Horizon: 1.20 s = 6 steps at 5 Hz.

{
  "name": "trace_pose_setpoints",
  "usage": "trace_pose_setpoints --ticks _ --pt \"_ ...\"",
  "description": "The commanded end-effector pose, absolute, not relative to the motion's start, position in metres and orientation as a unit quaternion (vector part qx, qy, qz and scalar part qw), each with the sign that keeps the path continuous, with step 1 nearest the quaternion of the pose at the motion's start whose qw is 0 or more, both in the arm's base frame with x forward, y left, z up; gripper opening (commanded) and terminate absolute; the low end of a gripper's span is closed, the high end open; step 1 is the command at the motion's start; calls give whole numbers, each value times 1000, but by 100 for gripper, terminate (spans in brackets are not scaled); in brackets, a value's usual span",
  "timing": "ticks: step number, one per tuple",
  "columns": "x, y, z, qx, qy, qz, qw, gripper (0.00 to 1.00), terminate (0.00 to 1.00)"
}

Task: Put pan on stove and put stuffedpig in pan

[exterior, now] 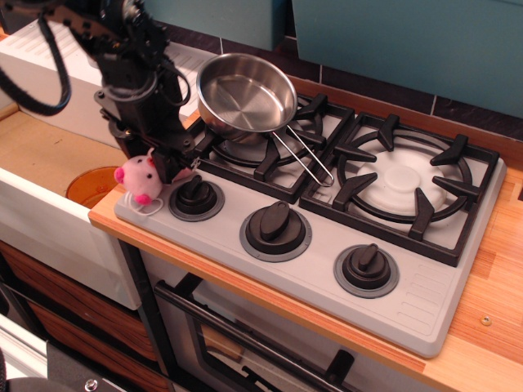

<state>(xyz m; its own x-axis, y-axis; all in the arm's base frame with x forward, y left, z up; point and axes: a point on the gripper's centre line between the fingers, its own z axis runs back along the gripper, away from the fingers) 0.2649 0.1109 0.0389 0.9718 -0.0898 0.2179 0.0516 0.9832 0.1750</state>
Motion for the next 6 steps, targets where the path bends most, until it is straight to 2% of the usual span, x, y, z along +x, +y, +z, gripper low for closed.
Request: trace_pose_setpoints --ticks 1,2,3,4,6 --pt "270 112 100 126 -101 -33 986 0 0" --pt "272 111 132 141 -77 -34 986 0 0" --pt "285 108 154 135 -65 -42 988 0 0" --pt "304 102 162 130 -65 -49 988 0 0" --pt "351 91 160 105 -71 -71 989 0 0"
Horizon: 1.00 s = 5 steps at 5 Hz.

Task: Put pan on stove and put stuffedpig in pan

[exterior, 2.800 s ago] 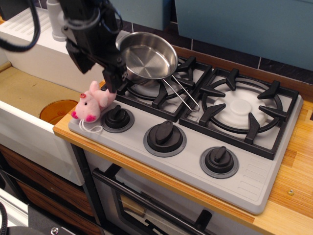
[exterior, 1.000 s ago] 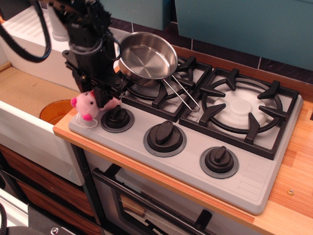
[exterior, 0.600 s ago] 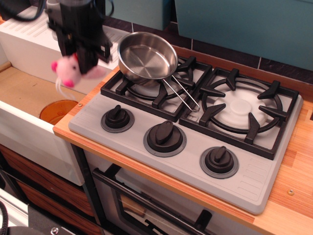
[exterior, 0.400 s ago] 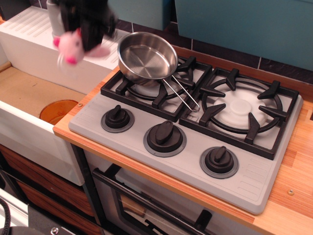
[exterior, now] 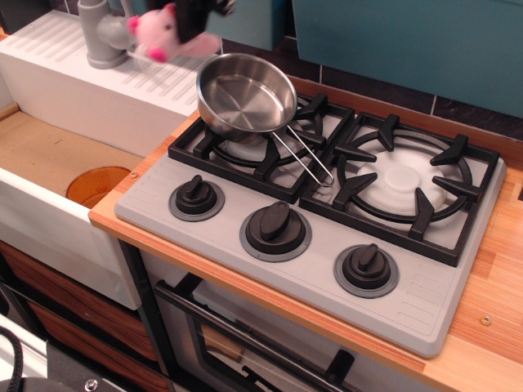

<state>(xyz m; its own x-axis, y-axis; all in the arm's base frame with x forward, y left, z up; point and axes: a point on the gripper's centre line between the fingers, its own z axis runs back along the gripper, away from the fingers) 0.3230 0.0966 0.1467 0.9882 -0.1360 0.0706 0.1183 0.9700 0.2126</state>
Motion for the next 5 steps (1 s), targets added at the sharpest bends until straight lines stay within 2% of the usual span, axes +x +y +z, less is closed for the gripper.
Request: trace_pose_setpoints --ticks 1,2,3,5 --pt "364 84 153 94 -76 -74 990 0 0" --pt "370 81 146 92 -85 -85 989 0 0" --pt "372 81 144 89 -91 -87 988 100 0" --pt "369 80 144 82 -89 -85 989 100 0"
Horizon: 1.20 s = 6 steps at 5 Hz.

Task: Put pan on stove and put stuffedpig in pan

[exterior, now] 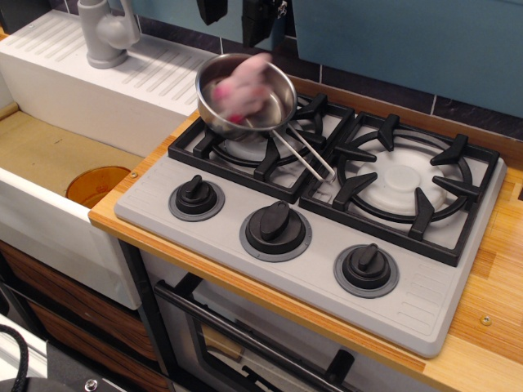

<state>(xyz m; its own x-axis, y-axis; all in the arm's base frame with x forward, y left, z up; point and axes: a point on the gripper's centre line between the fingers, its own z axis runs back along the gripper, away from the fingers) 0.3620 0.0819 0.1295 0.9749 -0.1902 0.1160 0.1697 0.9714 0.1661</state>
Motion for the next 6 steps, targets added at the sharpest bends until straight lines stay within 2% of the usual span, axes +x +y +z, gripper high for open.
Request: trace_pose_setpoints --ticks 1,3,6 --pt "368 80 144 82 -89 -84 989 100 0" --pt "365 79 152 74 -80 -84 990 100 0" --pt "365 79 152 74 -80 -84 990 100 0"
